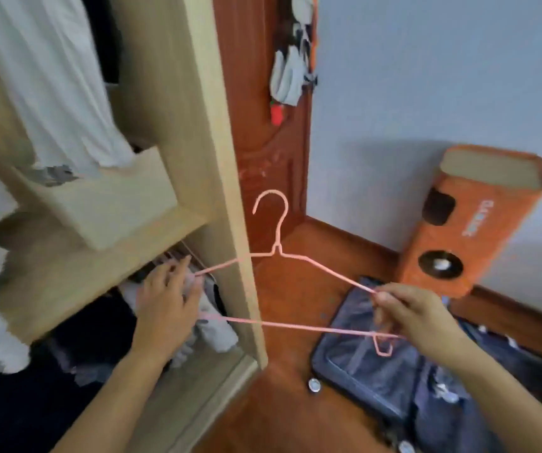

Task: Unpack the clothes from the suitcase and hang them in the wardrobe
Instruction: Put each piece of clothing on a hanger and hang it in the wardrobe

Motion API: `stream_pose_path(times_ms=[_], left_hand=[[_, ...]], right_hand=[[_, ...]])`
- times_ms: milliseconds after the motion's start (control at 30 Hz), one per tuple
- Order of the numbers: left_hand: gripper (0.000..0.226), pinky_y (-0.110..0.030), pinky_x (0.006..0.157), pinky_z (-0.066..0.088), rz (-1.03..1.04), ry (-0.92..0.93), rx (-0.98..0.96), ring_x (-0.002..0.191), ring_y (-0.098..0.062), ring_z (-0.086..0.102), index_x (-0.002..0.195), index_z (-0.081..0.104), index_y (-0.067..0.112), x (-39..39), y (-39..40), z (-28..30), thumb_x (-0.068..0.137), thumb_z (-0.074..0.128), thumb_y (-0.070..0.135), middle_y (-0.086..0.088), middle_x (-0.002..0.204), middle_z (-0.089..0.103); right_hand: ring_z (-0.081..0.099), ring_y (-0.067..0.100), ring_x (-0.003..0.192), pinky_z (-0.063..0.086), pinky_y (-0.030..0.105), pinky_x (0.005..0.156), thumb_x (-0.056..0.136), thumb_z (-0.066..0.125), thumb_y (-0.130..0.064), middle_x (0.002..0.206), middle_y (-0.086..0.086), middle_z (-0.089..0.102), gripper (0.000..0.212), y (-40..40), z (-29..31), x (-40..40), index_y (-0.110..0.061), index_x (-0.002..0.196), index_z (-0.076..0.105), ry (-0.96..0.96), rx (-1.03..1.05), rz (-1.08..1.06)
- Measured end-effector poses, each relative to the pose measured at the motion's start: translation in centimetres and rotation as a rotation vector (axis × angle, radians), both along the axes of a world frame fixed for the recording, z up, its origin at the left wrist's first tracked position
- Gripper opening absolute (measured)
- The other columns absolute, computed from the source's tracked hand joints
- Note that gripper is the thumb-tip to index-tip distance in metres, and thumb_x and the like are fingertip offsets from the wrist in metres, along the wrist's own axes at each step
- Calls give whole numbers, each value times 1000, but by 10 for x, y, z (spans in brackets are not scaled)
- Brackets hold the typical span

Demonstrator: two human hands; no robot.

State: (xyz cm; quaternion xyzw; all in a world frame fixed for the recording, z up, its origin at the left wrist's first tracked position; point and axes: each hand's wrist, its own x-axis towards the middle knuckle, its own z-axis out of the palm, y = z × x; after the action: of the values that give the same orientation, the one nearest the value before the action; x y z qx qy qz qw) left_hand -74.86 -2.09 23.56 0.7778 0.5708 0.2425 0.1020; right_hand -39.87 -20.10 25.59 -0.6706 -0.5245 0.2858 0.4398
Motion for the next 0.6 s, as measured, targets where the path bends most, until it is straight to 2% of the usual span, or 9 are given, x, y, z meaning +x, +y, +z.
stream_pose_path(times_ms=[33, 100, 167, 233, 300, 367, 467, 533, 600], left_hand=[[52, -47, 86, 49, -78, -9, -152, 105, -36, 63, 115, 69, 17, 28, -11, -20, 105, 34, 54, -14, 111, 68], [49, -37, 67, 47, -227, -15, -404, 78, -20, 66, 85, 68, 22, 93, -42, -51, 99, 37, 57, 0, 79, 69], [41, -28, 65, 50, -350, -54, -607, 71, -15, 69, 79, 72, 17, 160, -79, -80, 99, 48, 44, -2, 75, 73], [35, -29, 68, 54, -476, -68, -750, 68, -17, 72, 76, 72, 13, 228, -118, -110, 103, 54, 26, -6, 74, 74], [34, -33, 70, 52, -602, -4, -848, 66, -9, 69, 73, 65, 11, 293, -156, -133, 103, 54, 21, -9, 73, 72], [35, -29, 69, 48, -724, 55, -916, 66, -3, 64, 70, 59, 15, 354, -191, -147, 104, 54, 24, -1, 72, 71], [34, -21, 68, 45, -856, 120, -956, 68, -9, 65, 72, 60, 20, 435, -227, -166, 105, 53, 28, 9, 69, 70], [30, -24, 68, 50, -874, 146, -993, 65, -8, 67, 76, 61, 32, 480, -241, -184, 105, 52, 32, 10, 71, 72], [25, -30, 70, 55, -914, 174, -999, 65, -7, 68, 83, 63, 31, 515, -250, -204, 104, 52, 36, 12, 73, 73]], right_hand=[[62, 15, 52, 50, 21, 52, 100, 51, -2, 64, 9, 67, 25, -34, -18, 37, -5, 80, 66, 26, -77, -41], [63, 23, 57, 50, 22, 54, 100, 54, -12, 67, 12, 69, 26, -104, -51, 108, -2, 80, 66, 48, -237, -93], [65, 26, 65, 53, 25, 61, 92, 61, -50, 72, 12, 71, 48, -165, -84, 172, -4, 80, 67, 78, -435, -165], [69, 18, 83, 51, 28, 76, 74, 52, -86, 86, 1, 73, 73, -220, -121, 227, -17, 88, 72, -33, -606, -135], [61, 11, 114, 41, 21, 88, 83, 55, -75, 122, -10, 66, 65, -265, -144, 261, -26, 124, 64, -197, -857, -76], [50, 7, 129, 35, 17, 95, 90, 59, -61, 138, -18, 50, 64, -292, -155, 284, -32, 145, 45, -123, -889, -153], [58, -3, 114, 44, 18, 93, 80, 55, -69, 123, -29, 60, 54, -294, -163, 309, -40, 125, 57, 235, -716, -369], [64, -2, 95, 46, 24, 88, 89, 59, -57, 100, -20, 69, 31, -294, -187, 333, -33, 105, 68, 346, -621, -593], [60, 11, 77, 44, 31, 77, 96, 62, -40, 80, -6, 65, 24, -295, -217, 358, -17, 88, 65, 378, -572, -789]])
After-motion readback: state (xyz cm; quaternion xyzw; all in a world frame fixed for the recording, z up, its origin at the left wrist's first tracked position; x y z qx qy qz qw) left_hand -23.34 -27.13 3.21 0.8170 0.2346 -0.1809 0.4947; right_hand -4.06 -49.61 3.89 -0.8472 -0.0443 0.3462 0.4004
